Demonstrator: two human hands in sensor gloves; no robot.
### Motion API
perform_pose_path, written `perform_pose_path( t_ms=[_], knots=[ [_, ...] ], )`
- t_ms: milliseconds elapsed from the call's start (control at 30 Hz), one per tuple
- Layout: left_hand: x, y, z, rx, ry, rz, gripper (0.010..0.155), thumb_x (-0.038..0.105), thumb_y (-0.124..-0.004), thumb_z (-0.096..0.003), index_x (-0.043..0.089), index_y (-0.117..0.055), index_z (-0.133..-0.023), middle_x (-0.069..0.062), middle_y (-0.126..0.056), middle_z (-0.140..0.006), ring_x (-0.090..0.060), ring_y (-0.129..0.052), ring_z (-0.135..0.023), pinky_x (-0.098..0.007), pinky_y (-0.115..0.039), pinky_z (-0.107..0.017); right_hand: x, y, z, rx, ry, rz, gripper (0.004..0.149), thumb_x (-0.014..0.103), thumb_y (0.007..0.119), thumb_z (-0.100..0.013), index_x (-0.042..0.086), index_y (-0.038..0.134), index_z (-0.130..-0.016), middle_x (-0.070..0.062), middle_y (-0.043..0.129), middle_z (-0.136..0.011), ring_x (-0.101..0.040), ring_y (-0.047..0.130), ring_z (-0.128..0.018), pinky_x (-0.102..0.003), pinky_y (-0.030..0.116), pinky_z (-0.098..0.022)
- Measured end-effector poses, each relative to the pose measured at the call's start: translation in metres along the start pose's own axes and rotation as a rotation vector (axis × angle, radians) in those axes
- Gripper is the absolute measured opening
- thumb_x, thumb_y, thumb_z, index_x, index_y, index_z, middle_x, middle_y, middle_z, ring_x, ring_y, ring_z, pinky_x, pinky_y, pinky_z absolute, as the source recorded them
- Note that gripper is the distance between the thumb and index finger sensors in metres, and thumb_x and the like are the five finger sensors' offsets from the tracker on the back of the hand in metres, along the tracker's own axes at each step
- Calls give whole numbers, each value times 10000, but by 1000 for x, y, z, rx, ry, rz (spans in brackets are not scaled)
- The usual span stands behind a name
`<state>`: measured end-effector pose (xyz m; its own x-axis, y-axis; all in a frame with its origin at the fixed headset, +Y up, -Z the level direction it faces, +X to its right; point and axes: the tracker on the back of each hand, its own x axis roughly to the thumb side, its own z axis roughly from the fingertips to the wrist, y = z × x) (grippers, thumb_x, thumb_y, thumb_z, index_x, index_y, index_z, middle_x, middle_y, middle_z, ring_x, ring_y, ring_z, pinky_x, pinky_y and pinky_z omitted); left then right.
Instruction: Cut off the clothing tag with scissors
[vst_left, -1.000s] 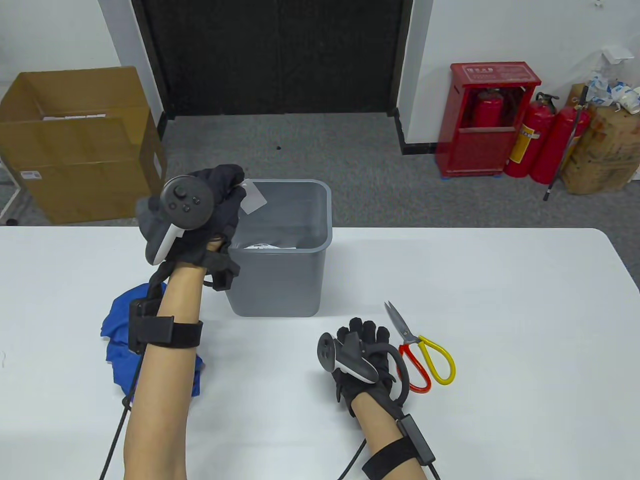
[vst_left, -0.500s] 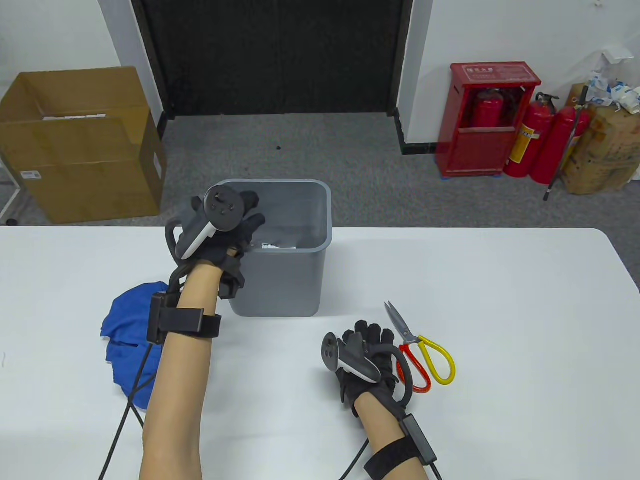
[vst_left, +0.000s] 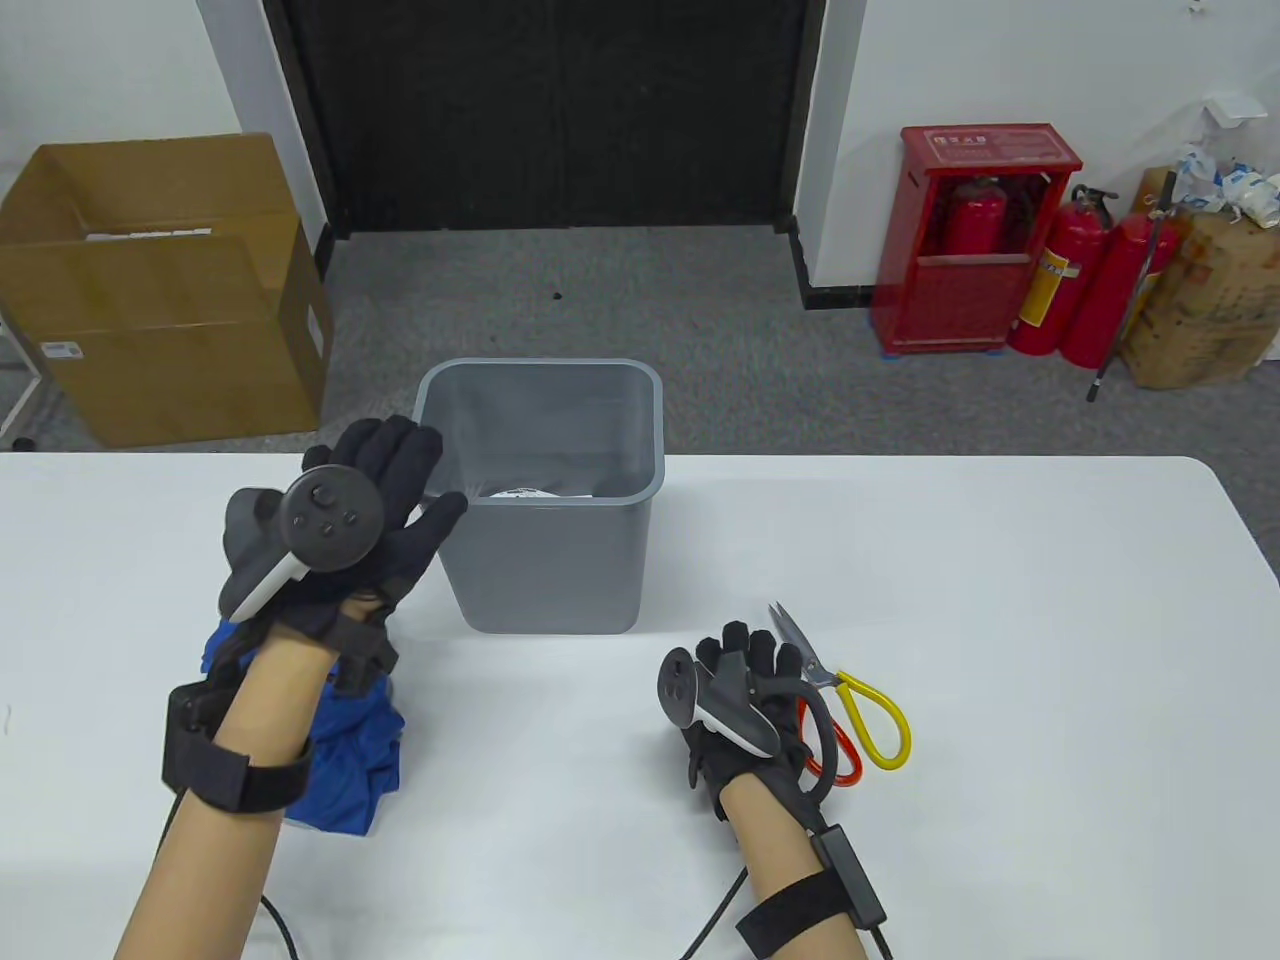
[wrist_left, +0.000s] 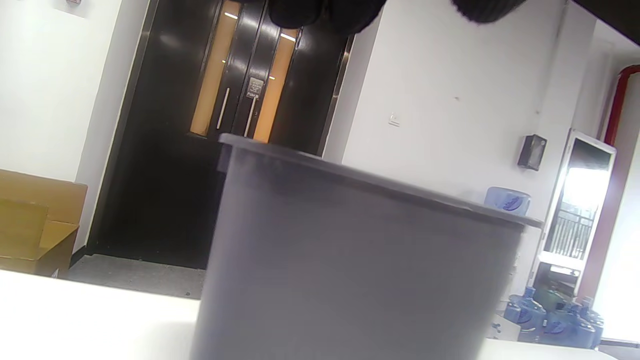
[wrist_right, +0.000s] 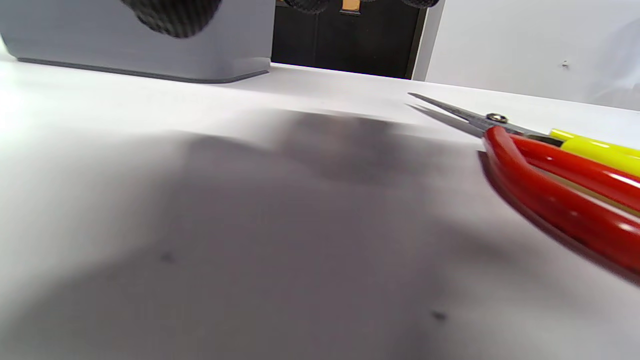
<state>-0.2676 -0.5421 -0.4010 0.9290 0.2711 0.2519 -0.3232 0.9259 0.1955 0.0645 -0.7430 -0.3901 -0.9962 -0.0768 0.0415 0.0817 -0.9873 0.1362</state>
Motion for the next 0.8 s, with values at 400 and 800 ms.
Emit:
perform_pose_path(
  t_ms=[400,800],
  knots=[
    [-17,-67,84,-90,-31,-30,792,714,-566,-578,308,-341,-1219,41,-235,-1324,-289,-183,-1246,-603,-201,-809,-8,-6,-1,36,-14,-178,786,560,598,-446,188,282,-1062,-155,228,-1133,-464,292,-1036,-682,241,-667],
    [-20,-179,105,-272,-7,-49,833,721,-543,-572,301,-197,-1202,34,-78,-1291,-301,-60,-1204,-597,-131,-772,17,-4,4,56,-59,-145,846,597,567,-449,198,129,-1052,-161,51,-1110,-471,116,-1020,-689,161,-645]
  ],
)
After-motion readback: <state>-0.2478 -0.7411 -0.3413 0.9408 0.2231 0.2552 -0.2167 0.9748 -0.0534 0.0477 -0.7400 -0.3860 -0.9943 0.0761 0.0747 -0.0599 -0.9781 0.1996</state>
